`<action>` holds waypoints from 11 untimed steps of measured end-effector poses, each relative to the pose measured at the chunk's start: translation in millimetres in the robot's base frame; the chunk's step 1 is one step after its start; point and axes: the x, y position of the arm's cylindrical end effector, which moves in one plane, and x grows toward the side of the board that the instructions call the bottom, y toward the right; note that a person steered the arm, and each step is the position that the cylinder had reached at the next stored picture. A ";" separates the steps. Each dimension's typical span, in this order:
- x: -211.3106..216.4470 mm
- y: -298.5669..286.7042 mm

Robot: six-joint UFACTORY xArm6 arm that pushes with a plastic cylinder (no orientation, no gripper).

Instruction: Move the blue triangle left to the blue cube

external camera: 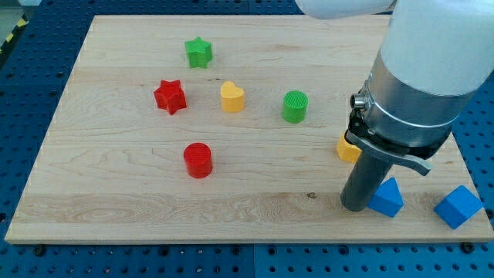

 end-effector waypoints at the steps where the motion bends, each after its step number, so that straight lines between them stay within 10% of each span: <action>1: -6.6 8.7; 7: -3.6 68.6; 11: -85.4 20.3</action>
